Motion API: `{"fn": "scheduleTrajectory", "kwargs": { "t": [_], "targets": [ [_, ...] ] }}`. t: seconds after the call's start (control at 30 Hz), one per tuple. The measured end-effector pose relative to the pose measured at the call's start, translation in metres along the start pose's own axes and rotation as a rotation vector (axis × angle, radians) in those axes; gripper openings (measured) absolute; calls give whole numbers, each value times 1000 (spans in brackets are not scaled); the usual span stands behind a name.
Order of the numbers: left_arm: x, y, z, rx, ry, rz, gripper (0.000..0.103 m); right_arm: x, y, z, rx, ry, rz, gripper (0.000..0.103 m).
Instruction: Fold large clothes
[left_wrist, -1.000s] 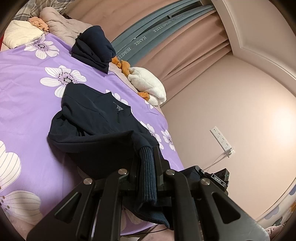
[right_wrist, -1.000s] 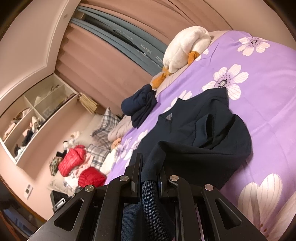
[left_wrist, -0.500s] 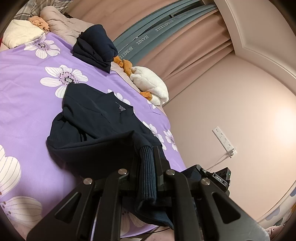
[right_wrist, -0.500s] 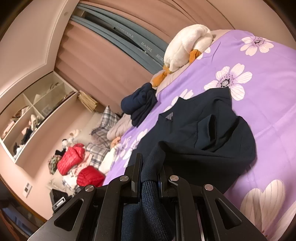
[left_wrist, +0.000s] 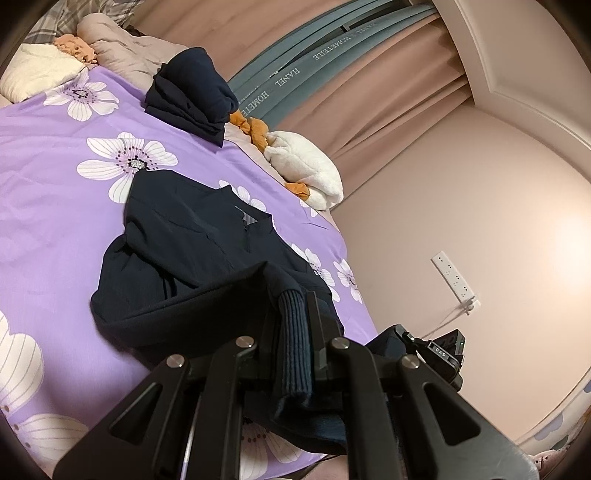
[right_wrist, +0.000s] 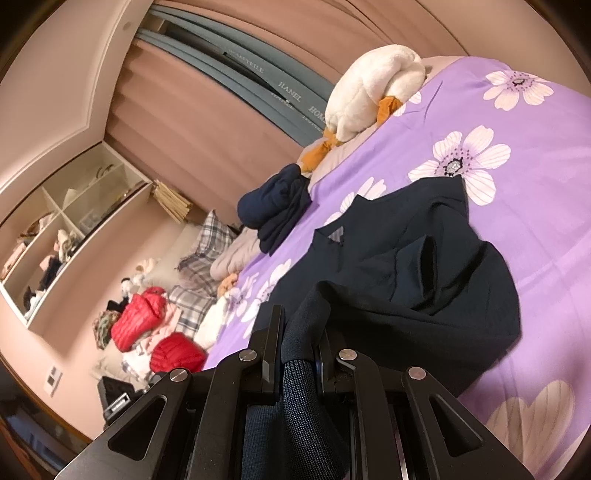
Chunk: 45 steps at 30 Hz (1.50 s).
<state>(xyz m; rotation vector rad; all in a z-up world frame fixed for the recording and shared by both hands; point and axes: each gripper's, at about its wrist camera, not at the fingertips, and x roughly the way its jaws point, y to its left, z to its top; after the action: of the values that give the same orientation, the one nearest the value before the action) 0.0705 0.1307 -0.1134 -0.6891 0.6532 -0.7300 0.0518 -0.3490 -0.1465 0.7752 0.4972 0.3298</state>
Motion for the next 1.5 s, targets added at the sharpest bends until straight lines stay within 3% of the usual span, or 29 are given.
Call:
{"fn": "scheduleTrajectory", "kwargs": {
  "t": [0.9,1.5],
  "targets": [
    [27,12,7,14,34,16,10,30,-4,7,-9,38,-26,15],
    [48,19,21,-2,45,32,10,32,-8,18,-9,14,-49,15]
  ]
}}
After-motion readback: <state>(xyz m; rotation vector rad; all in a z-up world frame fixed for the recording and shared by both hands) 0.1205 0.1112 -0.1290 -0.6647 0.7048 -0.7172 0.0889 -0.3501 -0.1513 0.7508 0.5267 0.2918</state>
